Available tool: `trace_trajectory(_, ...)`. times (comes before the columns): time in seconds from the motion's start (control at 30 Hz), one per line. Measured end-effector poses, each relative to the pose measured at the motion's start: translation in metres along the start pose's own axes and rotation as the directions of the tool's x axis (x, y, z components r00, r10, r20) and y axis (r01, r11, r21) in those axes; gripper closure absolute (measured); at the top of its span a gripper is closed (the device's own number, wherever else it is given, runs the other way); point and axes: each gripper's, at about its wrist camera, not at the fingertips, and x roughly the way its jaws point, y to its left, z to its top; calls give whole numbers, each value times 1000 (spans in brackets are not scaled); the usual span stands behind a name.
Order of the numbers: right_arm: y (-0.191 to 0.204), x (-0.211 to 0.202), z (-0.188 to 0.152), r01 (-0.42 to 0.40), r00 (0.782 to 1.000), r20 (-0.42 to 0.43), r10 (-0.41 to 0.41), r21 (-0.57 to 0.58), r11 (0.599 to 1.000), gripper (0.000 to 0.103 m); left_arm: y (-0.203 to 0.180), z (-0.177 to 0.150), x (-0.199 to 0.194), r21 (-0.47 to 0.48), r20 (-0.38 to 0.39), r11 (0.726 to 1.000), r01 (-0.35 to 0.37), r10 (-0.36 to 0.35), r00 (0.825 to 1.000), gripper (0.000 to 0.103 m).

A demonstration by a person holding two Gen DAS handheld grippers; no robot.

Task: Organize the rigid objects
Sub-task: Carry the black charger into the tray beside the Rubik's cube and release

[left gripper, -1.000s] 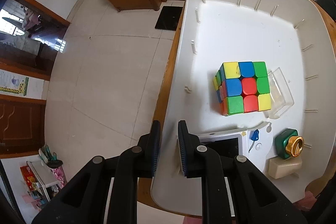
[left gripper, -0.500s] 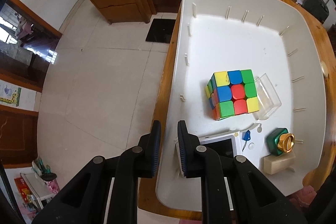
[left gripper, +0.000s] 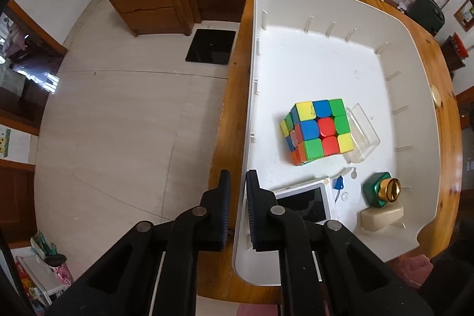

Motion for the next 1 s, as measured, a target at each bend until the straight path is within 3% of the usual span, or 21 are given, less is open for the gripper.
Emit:
trace_trajectory(0.57,82,16,-10,-89,988,-130,77,-86,992,37,4,-8,24,41,-138,996,77,-70,988,98)
trace_trajectory(1.0,116,41,-26,-66,964,-262,40,-91,994,37,-1,-10,43,149,-226,982,115,-79,971,98)
